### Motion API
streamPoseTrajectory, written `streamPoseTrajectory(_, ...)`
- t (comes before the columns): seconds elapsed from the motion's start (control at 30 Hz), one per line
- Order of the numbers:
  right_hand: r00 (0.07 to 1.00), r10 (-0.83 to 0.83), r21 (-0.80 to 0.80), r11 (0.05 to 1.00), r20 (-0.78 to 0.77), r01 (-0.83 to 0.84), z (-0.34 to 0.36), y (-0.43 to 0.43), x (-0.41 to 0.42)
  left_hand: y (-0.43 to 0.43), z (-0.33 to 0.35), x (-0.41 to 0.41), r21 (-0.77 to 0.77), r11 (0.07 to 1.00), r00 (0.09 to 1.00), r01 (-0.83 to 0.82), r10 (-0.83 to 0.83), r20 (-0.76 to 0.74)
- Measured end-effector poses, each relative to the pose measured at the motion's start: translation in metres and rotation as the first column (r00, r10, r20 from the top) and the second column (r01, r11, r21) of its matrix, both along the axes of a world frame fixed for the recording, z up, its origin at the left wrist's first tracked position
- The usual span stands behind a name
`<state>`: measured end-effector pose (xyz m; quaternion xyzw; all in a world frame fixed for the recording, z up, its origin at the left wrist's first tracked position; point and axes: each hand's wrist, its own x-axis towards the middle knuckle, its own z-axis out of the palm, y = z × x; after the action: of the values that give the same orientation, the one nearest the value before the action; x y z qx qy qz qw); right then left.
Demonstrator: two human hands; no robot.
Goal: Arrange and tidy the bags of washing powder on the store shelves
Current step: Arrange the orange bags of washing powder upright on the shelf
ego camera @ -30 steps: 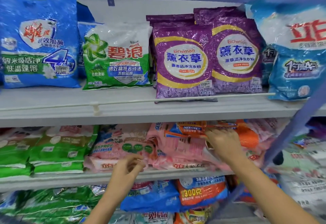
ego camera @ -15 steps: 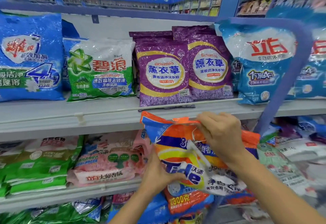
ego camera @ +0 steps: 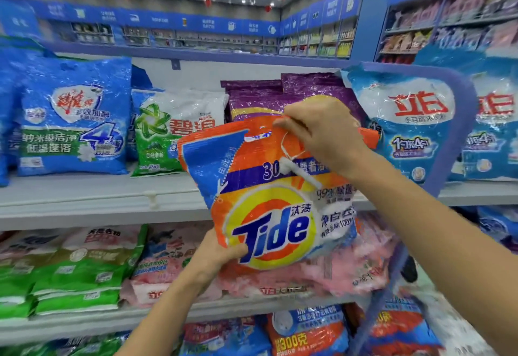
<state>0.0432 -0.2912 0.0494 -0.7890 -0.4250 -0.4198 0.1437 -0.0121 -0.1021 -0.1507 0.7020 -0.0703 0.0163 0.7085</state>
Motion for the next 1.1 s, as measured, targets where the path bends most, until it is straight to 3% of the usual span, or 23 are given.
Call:
streamPoseTrajectory(0.13, 1.0, -0.001, -0.136, 0.991, -0.017, -0.001, 0.007, 0.027, 0.011, 0.02, 0.012, -0.027, -0.044, 0.999, 1.0, -0.003, 0.004, 0.014)
streamPoseTrajectory(0.23, 0.99, 0.125, -0.061, 0.99, -0.065, -0.129, 0.004, 0.048, 0.011, 0.04, 0.016, -0.051, -0.104, 0.991, 0.995, -0.08, 0.085, 0.05)
streamPoseTrajectory(0.4, 0.944, 0.315, 0.044, 0.946, 0.098, -0.32, 0.012, 0.116, -0.01, 0.087, 0.031, -0.094, -0.143, 0.948, 0.942, -0.285, 0.304, 0.139)
streamPoseTrajectory(0.5, 0.923, 0.379, 0.068, 0.921, 0.069, -0.383, 0.016, 0.168, -0.024, 0.123, 0.034, -0.126, -0.233, 0.879, 0.878, -0.415, 0.454, 0.149)
streamPoseTrajectory(0.6, 0.905, 0.401, 0.063, 0.909, 0.144, -0.412, 0.012, 0.228, -0.049, 0.162, 0.034, -0.166, -0.307, 0.813, 0.823, -0.494, 0.551, 0.135)
streamPoseTrajectory(0.73, 0.851, 0.51, 0.132, 0.841, 0.126, -0.524, -0.003, 0.313, -0.104, 0.223, 0.033, -0.236, -0.388, 0.673, 0.711, -0.63, 0.7, 0.06)
streamPoseTrajectory(0.83, 0.703, 0.71, 0.313, 0.675, -0.032, -0.668, -0.031, 0.37, -0.146, 0.277, 0.032, -0.301, -0.412, 0.575, 0.629, -0.707, 0.778, 0.007)
streamPoseTrajectory(0.9, 0.557, 0.807, 0.521, 0.566, -0.194, -0.639, -0.057, 0.406, -0.177, 0.317, 0.033, -0.348, -0.43, 0.494, 0.552, -0.756, 0.834, -0.012)
streamPoseTrajectory(1.0, 0.25, 0.864, 0.705, 0.502, -0.437, -0.501, -0.102, 0.472, -0.22, 0.377, 0.035, -0.413, -0.435, 0.42, 0.48, -0.797, 0.877, -0.033)
streamPoseTrajectory(1.1, -0.083, 0.804, 0.73, 0.485, -0.589, -0.482, -0.135, 0.545, -0.259, 0.434, 0.041, -0.465, -0.454, 0.353, 0.413, -0.818, 0.91, -0.036)
